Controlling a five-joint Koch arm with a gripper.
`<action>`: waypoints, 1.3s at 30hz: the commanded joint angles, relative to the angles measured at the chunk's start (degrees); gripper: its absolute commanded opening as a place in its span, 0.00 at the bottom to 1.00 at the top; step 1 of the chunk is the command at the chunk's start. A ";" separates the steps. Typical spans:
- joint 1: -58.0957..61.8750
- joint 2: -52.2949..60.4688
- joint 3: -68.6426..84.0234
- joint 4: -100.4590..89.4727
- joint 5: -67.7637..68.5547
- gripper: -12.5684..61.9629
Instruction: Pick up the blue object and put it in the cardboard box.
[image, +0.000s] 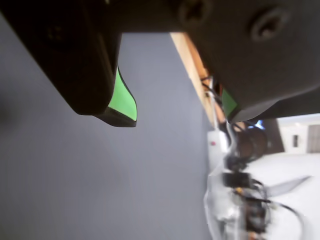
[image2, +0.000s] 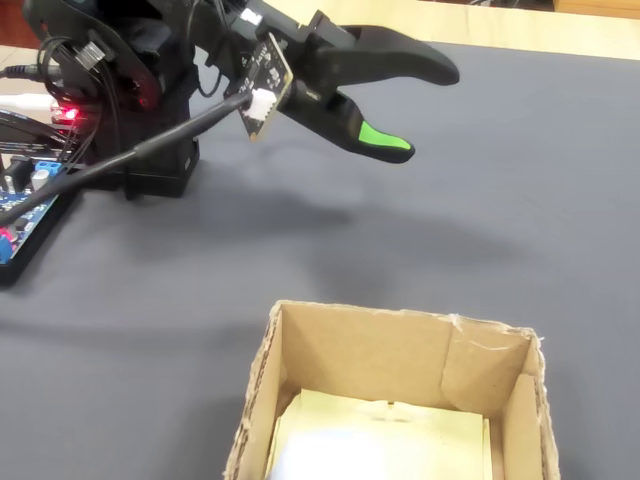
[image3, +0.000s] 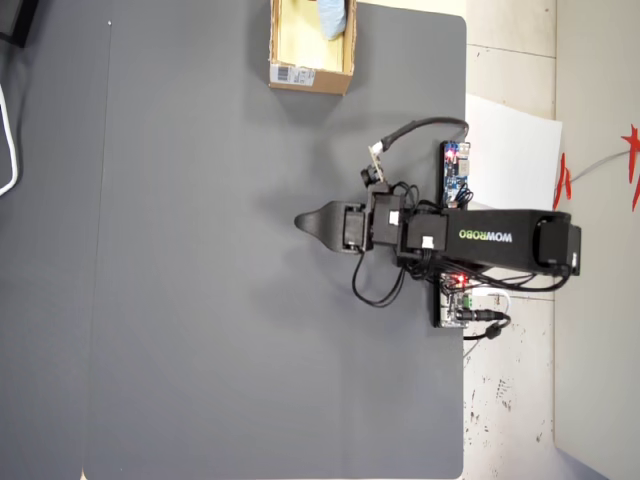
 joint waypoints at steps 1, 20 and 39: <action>-0.44 5.19 -0.09 -4.75 1.76 0.62; -0.44 5.19 8.79 15.38 1.49 0.63; -0.26 5.19 8.79 14.59 1.49 0.63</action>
